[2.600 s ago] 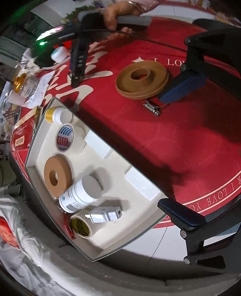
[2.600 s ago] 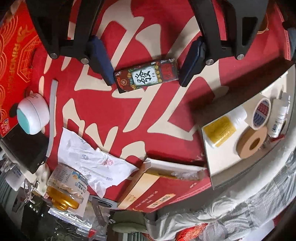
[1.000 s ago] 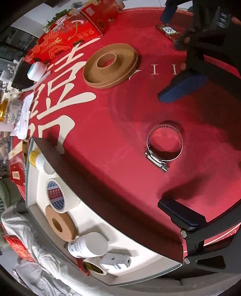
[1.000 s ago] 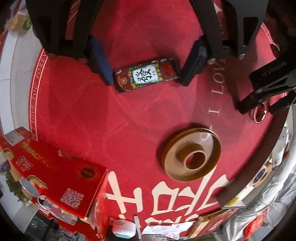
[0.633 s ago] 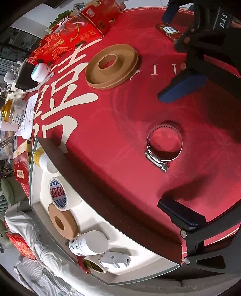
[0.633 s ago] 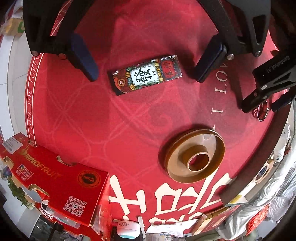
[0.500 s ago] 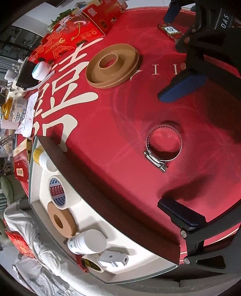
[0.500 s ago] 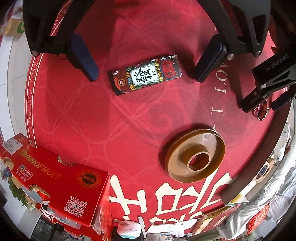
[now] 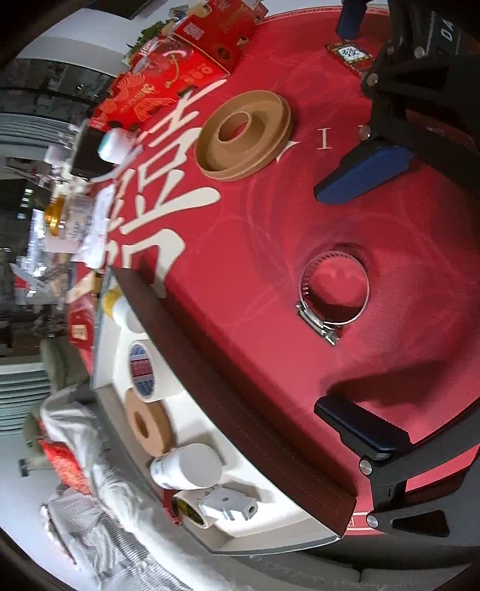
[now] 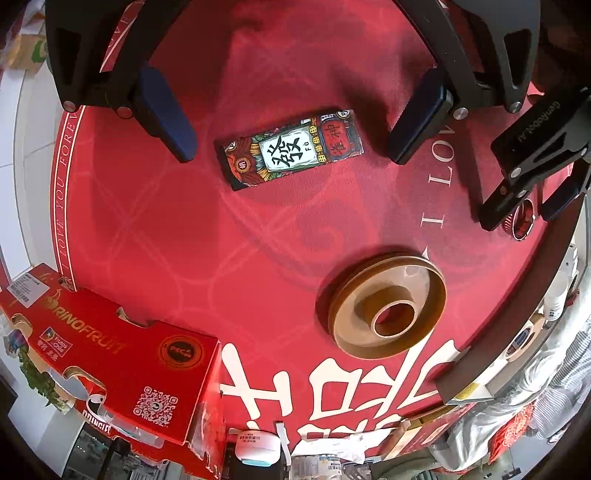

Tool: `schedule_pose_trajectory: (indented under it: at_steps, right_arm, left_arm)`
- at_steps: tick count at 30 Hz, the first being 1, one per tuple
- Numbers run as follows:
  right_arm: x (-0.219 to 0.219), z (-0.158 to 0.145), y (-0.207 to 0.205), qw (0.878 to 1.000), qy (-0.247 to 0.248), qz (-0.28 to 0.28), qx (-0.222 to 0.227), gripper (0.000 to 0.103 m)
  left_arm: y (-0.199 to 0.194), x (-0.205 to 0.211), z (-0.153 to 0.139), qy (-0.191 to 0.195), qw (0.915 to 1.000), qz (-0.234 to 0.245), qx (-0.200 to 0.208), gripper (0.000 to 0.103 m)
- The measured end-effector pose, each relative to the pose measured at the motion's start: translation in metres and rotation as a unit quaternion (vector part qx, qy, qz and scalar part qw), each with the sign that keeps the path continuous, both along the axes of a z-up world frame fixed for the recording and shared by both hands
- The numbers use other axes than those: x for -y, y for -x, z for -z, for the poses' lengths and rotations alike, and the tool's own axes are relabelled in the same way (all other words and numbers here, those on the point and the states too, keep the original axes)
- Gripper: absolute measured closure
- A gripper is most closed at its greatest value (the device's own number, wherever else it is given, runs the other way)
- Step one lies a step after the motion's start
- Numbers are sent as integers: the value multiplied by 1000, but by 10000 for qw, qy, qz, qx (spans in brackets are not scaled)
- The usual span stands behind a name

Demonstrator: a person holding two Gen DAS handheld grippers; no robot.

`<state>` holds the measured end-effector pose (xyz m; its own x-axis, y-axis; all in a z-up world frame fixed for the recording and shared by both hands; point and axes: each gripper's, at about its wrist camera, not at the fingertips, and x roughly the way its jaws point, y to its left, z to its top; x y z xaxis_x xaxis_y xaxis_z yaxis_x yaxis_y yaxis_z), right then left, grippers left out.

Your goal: Organize rigid objects

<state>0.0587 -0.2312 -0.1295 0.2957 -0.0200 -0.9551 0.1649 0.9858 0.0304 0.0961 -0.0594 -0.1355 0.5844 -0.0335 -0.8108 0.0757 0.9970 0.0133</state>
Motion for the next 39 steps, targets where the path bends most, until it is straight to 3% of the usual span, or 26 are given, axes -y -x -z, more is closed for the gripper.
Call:
schedule_pose_trajectory:
  at_steps: [39]
  right_arm:
    - [2,2,-2,10000,3,-33,-36,0]
  left_arm:
    - [-1,0,-2,-4,10000,-11,-2,0]
